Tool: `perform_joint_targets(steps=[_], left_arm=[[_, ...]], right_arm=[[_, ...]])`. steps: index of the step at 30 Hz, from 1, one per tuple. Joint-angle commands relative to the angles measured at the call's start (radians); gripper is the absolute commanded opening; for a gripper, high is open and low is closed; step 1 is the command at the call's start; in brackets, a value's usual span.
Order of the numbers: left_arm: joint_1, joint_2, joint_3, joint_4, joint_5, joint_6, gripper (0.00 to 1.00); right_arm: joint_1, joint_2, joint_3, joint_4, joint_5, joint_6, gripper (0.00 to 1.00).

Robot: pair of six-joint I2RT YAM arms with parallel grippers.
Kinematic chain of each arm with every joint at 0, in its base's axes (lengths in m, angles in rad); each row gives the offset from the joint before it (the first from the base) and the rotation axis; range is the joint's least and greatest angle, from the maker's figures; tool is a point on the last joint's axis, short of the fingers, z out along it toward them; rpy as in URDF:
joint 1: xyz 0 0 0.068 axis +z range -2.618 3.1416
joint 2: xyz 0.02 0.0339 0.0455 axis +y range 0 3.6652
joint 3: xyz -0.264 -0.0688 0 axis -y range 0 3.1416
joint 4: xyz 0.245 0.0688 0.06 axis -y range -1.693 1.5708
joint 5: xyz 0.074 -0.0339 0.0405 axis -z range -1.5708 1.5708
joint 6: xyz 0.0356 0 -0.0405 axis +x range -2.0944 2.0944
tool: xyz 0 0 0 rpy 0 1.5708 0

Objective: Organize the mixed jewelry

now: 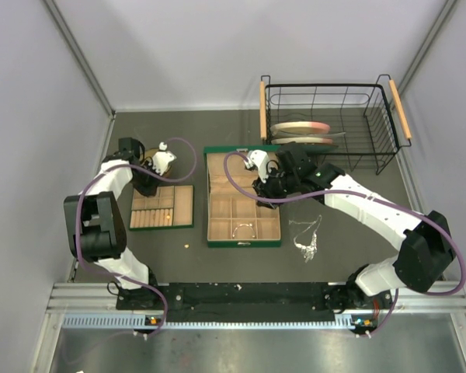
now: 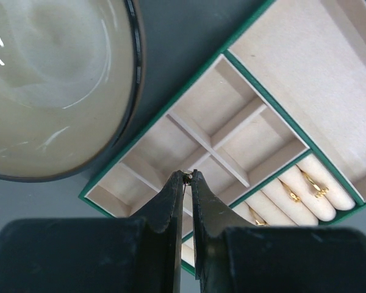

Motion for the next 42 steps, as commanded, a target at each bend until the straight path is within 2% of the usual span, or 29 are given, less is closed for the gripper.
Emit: perform_joint_targets(steps=[1,21,30,42], left_arm=[[-0.005,0.012,0.0,0.083,-0.026,-0.031,0.0],[-0.011,0.047,-0.06,0.17,-0.066,-0.048,0.01],[-0.013,0.038,-0.071,0.191,-0.072,-0.063,0.18],[-0.013,-0.074,-0.076,0.191,-0.063,-0.097,0.34]], right_arm=[[-0.011,-0.009,0.004,0.025,-0.029,0.007,0.35],[-0.011,-0.011,0.005,0.022,-0.033,0.007,0.35],[-0.013,-0.018,0.002,0.021,-0.035,0.01,0.36],[-0.011,-0.023,0.0,0.018,-0.039,0.011,0.36]])
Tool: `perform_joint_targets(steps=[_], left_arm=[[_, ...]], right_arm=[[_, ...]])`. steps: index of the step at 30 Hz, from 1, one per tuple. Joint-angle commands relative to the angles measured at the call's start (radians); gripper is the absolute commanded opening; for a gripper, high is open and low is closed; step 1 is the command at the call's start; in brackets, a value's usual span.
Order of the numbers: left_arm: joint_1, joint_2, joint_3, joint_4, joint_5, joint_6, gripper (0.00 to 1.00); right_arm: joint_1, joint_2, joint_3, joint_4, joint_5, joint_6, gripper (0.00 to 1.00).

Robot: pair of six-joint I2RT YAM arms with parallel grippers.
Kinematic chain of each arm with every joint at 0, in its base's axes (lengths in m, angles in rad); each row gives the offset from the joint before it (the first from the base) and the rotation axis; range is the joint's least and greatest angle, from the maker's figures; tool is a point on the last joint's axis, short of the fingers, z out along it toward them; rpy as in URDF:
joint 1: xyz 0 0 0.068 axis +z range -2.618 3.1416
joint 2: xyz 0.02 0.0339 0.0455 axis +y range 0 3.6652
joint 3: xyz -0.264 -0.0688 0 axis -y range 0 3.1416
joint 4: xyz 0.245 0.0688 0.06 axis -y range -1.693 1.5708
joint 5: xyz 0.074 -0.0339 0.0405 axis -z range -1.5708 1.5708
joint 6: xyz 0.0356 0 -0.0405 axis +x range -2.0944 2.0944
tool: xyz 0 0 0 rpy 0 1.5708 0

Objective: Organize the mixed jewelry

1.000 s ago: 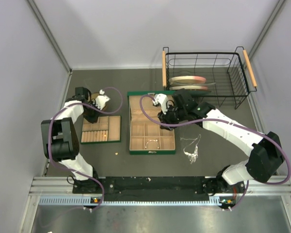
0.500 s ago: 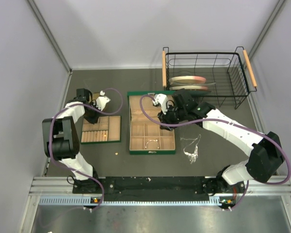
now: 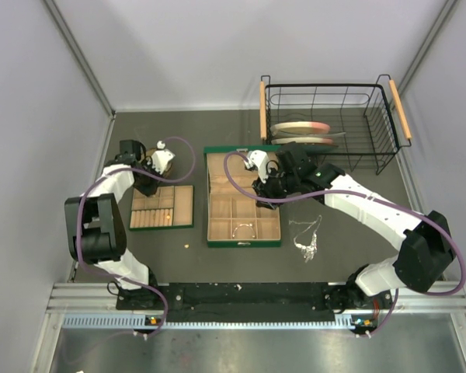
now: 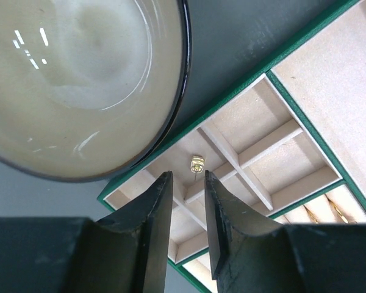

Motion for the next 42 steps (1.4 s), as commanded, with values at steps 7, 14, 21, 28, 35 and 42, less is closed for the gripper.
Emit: perform_joint_targets(steps=[7,14,21,28,35,42], left_arm=[[-0.006,-0.138,-0.013,-0.034,0.026,-0.024,0.43],[-0.03,-0.291,-0.057,-0.217,0.155,0.069,0.43],[-0.162,-0.431,-0.186,-0.39,0.17,0.188,0.42],[-0.32,-0.564,-0.298,-0.395,0.158,0.182,0.43],[-0.476,-0.551,-0.371,-0.328,0.12,0.136,0.44],[-0.563,-0.491,-0.404,-0.258,0.072,0.111,0.44]], right_arm=[[-0.012,-0.024,-0.001,0.016,-0.021,0.012,0.36],[-0.011,-0.026,-0.004,0.015,-0.015,0.009,0.36],[-0.011,-0.009,-0.003,0.016,0.002,0.0,0.36],[-0.011,-0.018,-0.003,0.015,0.018,-0.013,0.36],[-0.014,-0.031,0.004,0.015,0.046,-0.01,0.36],[-0.02,-0.06,0.004,0.013,0.069,-0.013,0.39]])
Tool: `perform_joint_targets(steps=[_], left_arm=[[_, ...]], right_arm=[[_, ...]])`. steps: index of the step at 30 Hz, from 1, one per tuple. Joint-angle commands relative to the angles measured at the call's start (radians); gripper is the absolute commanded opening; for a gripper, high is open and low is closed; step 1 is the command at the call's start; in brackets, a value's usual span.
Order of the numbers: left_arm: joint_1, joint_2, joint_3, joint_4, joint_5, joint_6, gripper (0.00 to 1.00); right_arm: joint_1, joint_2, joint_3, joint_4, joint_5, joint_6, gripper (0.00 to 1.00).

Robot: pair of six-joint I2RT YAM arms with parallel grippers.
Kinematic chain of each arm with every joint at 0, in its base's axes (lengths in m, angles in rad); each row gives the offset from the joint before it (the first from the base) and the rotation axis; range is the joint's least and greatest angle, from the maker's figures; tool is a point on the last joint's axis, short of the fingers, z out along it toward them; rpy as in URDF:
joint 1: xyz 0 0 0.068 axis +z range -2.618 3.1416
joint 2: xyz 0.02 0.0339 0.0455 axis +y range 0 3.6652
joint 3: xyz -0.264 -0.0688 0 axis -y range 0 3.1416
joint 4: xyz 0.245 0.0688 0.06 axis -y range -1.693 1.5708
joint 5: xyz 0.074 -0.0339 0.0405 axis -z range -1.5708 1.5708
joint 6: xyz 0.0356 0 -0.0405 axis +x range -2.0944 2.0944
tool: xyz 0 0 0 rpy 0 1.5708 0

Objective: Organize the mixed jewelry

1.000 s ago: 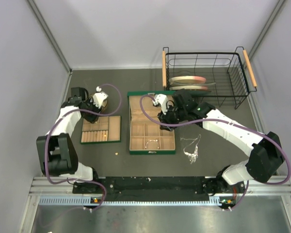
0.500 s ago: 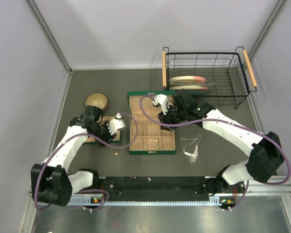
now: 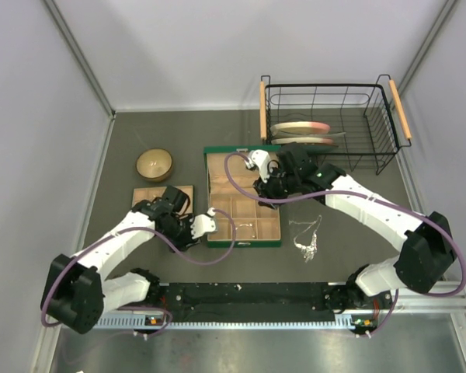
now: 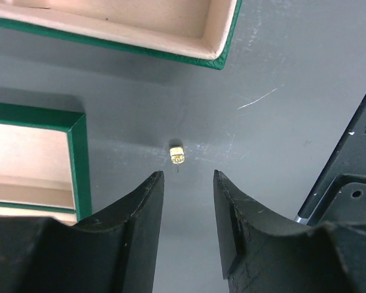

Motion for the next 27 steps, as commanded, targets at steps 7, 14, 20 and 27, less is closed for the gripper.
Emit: perform_joint_targets(steps=[7,14,20,27], left_arm=[[-0.047,0.078,-0.014,0.123,-0.051,-0.029,0.44],[-0.06,0.107,-0.02,0.138,-0.051,-0.038,0.43],[-0.065,0.104,-0.047,0.149,-0.065,-0.037,0.43],[-0.066,0.115,-0.083,0.18,-0.085,-0.035,0.42]], right_arm=[[-0.033,-0.075,0.006,0.018,0.013,-0.008,0.43],[-0.04,-0.079,0.002,0.017,0.008,-0.008,0.44],[-0.043,-0.078,0.002,0.018,0.008,-0.008,0.44],[-0.043,-0.075,0.003,0.016,0.006,-0.008,0.44]])
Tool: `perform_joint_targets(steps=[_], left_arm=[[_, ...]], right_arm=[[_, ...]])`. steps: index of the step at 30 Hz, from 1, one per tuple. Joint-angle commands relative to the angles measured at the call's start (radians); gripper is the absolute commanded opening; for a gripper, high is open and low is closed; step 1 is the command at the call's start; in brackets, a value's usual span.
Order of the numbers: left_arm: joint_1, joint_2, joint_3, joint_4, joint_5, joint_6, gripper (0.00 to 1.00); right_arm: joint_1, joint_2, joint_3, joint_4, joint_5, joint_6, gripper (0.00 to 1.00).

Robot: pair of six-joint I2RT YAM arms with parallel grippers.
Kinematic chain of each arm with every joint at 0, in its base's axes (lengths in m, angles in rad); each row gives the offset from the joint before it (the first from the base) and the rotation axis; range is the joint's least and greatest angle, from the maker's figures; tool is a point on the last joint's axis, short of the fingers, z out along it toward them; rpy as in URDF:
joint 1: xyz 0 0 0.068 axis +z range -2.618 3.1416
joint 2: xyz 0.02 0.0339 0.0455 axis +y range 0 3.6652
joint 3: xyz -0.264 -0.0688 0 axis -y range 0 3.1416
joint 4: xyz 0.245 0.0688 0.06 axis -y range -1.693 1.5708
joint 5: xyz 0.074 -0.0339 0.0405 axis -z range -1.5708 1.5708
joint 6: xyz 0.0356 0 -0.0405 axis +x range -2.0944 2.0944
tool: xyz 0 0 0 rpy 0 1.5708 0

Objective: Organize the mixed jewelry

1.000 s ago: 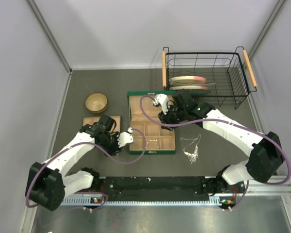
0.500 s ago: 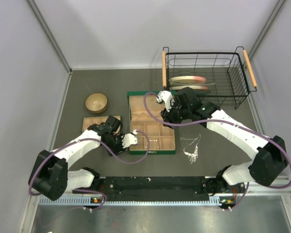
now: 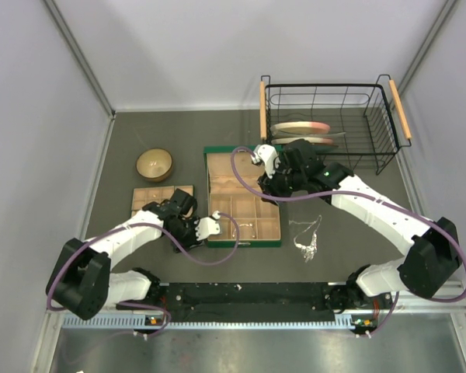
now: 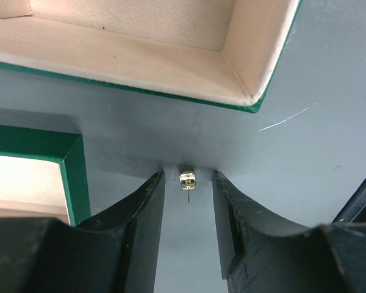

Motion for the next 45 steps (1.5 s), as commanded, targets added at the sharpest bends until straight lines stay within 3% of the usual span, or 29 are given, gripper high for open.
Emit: perform_joint_targets(steps=[1,5,6,9,15,29,38,45], left_arm=[[-0.004,0.009,-0.03,0.041,-0.015,-0.002,0.42],[-0.005,0.027,-0.031,0.047,-0.018,-0.002,0.34],[-0.007,0.035,-0.031,0.047,-0.017,-0.001,0.25],[-0.007,0.05,-0.033,0.047,-0.018,-0.001,0.13],[-0.007,0.021,-0.024,0.044,-0.022,-0.024,0.01],[0.056,-0.077,0.173,-0.071,-0.009,-0.117,0.0],[0.384,0.042,0.351,-0.1,0.074,-0.081,0.0],[0.518,0.167,0.398,-0.033,0.014,-0.051,0.0]], right_arm=[[-0.009,-0.031,0.003,0.016,-0.009,-0.007,0.44],[-0.012,-0.031,0.002,0.016,-0.011,-0.007,0.44],[-0.011,-0.031,0.002,0.016,-0.011,-0.006,0.44],[-0.011,-0.031,0.0,0.016,-0.011,-0.006,0.43],[-0.012,-0.029,0.0,0.016,-0.011,-0.01,0.43],[-0.014,-0.029,-0.001,0.016,-0.009,-0.015,0.43],[-0.018,-0.029,-0.001,0.015,-0.018,-0.015,0.43],[-0.022,-0.029,-0.003,0.015,-0.02,-0.015,0.43]])
